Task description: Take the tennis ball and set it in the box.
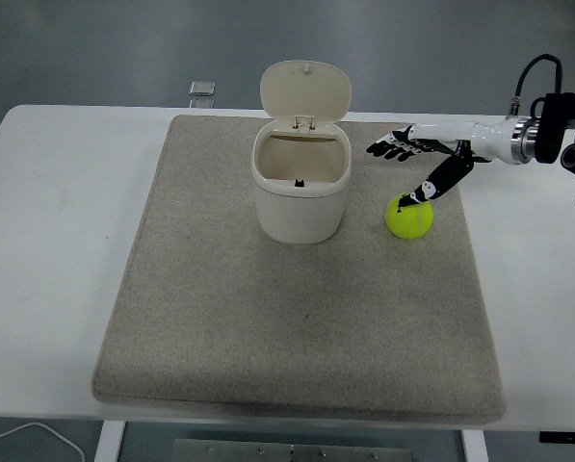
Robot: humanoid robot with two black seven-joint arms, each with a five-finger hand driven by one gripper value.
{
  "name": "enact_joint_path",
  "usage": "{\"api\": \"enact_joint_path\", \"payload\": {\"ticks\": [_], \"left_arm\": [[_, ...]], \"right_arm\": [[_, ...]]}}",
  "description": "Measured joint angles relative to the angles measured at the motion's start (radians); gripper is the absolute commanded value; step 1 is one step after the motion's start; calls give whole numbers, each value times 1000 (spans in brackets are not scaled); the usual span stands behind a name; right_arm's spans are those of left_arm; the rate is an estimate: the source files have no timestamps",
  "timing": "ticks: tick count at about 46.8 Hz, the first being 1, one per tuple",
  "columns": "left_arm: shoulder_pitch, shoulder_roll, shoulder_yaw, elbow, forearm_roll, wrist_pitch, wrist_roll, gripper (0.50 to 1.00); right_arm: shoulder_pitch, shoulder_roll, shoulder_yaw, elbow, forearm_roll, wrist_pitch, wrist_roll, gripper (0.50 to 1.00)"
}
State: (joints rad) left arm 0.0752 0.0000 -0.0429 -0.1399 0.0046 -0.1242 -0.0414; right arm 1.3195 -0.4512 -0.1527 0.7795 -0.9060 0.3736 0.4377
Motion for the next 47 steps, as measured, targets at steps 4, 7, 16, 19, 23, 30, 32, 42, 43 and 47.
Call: {"api": "enact_joint_path", "payload": {"ticks": [4, 7, 16, 19, 23, 30, 32, 42, 43, 47], "left_arm": [[0, 0, 0, 0, 0, 0, 0, 996], [0, 0, 0, 0, 0, 0, 0, 996], [0, 0, 0, 0, 0, 0, 0, 996], [0, 0, 0, 0, 0, 0, 0, 996], [0, 0, 0, 0, 0, 0, 0, 996], [0, 0, 0, 0, 0, -1, 0, 996], [0, 0, 0, 0, 0, -1, 0, 996], [0, 0, 0, 0, 0, 0, 0, 996], [0, 0, 0, 0, 0, 0, 0, 996], [0, 0, 0, 0, 0, 0, 0, 996]], "right_arm": [[-6, -18, 1, 21, -8, -25, 13, 921], [-9, -36, 1, 35, -11, -37, 21, 921], [-26, -64, -2, 68, -25, -82, 26, 921], [-35, -71, -2, 78, -44, -99, 27, 921], [-46, -78, -2, 100, -53, -116, 32, 921], [-73, -86, -2, 119, -54, -145, 36, 921], [-79, -87, -2, 123, -54, -155, 36, 921], [-103, -74, -4, 127, -71, -195, 36, 921], [-106, -73, -4, 127, -80, -199, 36, 921], [-114, -72, -4, 127, -107, -214, 36, 921]]}}
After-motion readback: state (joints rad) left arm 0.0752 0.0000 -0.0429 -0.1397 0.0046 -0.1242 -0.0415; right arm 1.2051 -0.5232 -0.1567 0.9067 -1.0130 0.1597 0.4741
